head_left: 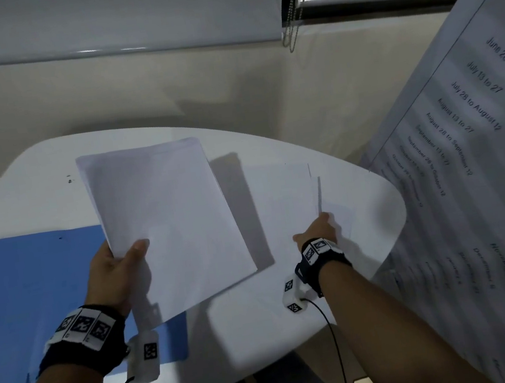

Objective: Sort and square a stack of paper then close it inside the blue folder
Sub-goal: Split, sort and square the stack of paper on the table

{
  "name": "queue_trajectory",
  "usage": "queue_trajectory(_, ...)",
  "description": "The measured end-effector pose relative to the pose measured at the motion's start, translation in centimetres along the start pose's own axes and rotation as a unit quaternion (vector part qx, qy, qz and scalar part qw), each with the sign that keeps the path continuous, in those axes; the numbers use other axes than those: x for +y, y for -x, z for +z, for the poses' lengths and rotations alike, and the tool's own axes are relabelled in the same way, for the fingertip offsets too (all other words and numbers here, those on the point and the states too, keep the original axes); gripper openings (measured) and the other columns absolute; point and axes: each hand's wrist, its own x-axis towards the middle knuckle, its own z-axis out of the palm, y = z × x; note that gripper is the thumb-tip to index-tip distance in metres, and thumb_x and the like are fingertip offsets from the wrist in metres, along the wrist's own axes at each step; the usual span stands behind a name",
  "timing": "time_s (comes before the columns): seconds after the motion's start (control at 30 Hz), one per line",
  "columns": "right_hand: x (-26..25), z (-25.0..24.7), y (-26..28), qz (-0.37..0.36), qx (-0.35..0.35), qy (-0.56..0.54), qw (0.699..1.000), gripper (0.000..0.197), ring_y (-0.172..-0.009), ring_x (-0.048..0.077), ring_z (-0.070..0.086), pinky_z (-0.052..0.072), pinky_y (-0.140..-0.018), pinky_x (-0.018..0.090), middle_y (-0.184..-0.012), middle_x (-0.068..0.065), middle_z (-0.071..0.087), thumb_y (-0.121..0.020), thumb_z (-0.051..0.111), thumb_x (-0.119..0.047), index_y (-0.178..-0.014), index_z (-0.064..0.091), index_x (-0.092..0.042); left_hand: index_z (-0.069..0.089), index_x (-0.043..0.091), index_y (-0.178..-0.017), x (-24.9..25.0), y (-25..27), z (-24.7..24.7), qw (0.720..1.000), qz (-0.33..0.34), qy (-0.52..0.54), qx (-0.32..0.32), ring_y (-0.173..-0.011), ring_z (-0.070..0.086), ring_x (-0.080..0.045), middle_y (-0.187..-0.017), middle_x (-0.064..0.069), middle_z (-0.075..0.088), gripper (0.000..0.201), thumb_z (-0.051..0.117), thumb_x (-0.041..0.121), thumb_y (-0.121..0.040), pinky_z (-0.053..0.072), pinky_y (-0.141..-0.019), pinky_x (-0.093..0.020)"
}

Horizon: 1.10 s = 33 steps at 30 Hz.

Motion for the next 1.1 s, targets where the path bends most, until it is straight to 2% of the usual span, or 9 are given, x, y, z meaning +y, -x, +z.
queue_trajectory(0.1, -0.1, 1.3, 0.8, -0.006, -0.026, -0.030, 0.999, 0.078, -0.112, 0.034, 0.061, 0.053, -0.089, 0.038, -0.132, 0.018, 0.056, -0.081, 0.075, -0.015, -0.144, 0.031, -0.005, 0.064, 0.005, -0.117, 0.1, 0.0, -0.1, 1.000, -0.001, 0.012, -0.001, -0.076, 0.060, -0.025, -0.092, -0.008, 0.067, 0.026, 0.067, 0.017, -0.094, 0.051, -0.065, -0.034)
queue_trajectory(0.17, -0.1, 1.8, 1.0, -0.010, -0.021, -0.047, 0.999, 0.054, -0.102, 0.033, 0.066, 0.056, -0.085, 0.038, -0.121, 0.017, 0.064, -0.080, 0.075, -0.015, -0.128, 0.052, -0.003, 0.063, 0.006, -0.118, 0.1, -0.1, -0.4, 1.000, -0.004, 0.018, -0.003, -0.079, 0.062, -0.025, -0.095, -0.009, 0.068, 0.027, 0.067, 0.017, -0.094, 0.052, -0.067, -0.035)
queue_trajectory(0.23, -0.2, 1.8, 1.4, -0.021, -0.011, -0.054, 0.998, 0.034, -0.094, 0.031, 0.068, 0.058, -0.080, 0.038, -0.110, 0.015, 0.069, -0.081, 0.072, -0.016, -0.111, 0.063, -0.002, 0.063, 0.006, -0.117, 0.0, -0.2, -0.8, 1.000, -0.009, 0.018, -0.005, -0.080, 0.061, -0.026, -0.097, -0.010, 0.067, 0.028, 0.068, 0.019, -0.093, 0.052, -0.067, -0.036)
queue_trajectory(0.37, 0.5, 0.4, 2.3, -0.055, 0.031, -0.026, 0.998, 0.028, -0.096, 0.033, 0.065, 0.052, -0.074, 0.029, -0.111, 0.018, 0.067, -0.091, 0.062, -0.015, -0.113, 0.062, 0.003, 0.062, 0.003, -0.115, -0.2, -0.5, -1.7, 1.000, -0.012, 0.013, -0.011, -0.078, 0.058, -0.026, -0.093, -0.012, 0.064, 0.029, 0.069, 0.019, -0.093, 0.051, -0.063, -0.035)
queue_trajectory(0.67, 2.1, -5.5, 3.9, -0.122, 0.099, 0.007, 0.988, 0.031, -0.109, 0.037, 0.059, 0.047, -0.090, 0.036, -0.121, 0.021, 0.062, -0.096, 0.053, -0.018, -0.121, 0.059, 0.000, 0.065, 0.013, -0.111, -1.4, -0.6, -0.4, 0.997, -0.041, 0.023, -0.053, -0.086, 0.065, -0.028, -0.100, -0.010, 0.071, 0.039, 0.078, 0.034, -0.080, 0.057, -0.073, -0.044)
queue_trajectory(0.83, 0.9, -12.1, 5.4, -0.185, 0.232, -0.036, 0.954, 0.030, -0.106, 0.041, 0.058, 0.044, -0.087, 0.041, -0.111, 0.027, 0.064, -0.094, 0.056, -0.021, -0.108, 0.063, 0.005, 0.065, 0.012, -0.113, -2.4, -0.5, 2.2, 0.994, -0.065, 0.020, -0.083, -0.094, 0.067, -0.030, -0.107, -0.011, 0.072, 0.026, 0.073, 0.022, -0.090, 0.057, -0.081, -0.046)
queue_trajectory(0.9, 0.2, -14.7, 6.2, -0.215, 0.265, -0.087, 0.936, 0.026, -0.097, 0.036, 0.062, 0.045, -0.080, 0.035, -0.101, 0.026, 0.067, -0.091, 0.061, -0.018, -0.099, 0.065, 0.006, 0.065, 0.009, -0.113, -3.0, -0.3, 3.4, 0.994, -0.068, 0.003, -0.089, -0.093, 0.066, -0.030, -0.104, -0.010, 0.071, 0.026, 0.072, 0.020, -0.091, 0.057, -0.079, -0.043)
queue_trajectory(1.0, -0.7, -16.3, 7.2, -0.241, 0.235, -0.179, 0.925, 0.013, -0.075, 0.020, 0.060, 0.041, -0.060, 0.020, -0.072, 0.010, 0.065, -0.087, 0.065, -0.014, -0.081, 0.068, -0.002, 0.065, 0.010, -0.112, -4.2, -0.3, 4.9, 0.991, -0.092, -0.033, -0.093, -0.094, 0.066, -0.030, -0.101, -0.005, 0.071, 0.028, 0.075, 0.022, -0.089, 0.056, -0.077, -0.040)
queue_trajectory(1.1, -0.1, -13.9, 6.5, -0.236, 0.173, -0.194, 0.936, 0.014, -0.080, 0.018, 0.062, 0.045, -0.070, 0.025, -0.083, 0.006, 0.069, -0.086, 0.069, -0.017, -0.092, 0.072, -0.004, 0.067, 0.012, -0.112, -5.6, -0.8, 5.8, 0.984, -0.116, -0.084, -0.107, -0.097, 0.068, -0.032, -0.105, -0.008, 0.072, 0.034, 0.077, 0.030, -0.085, 0.058, -0.085, -0.049)
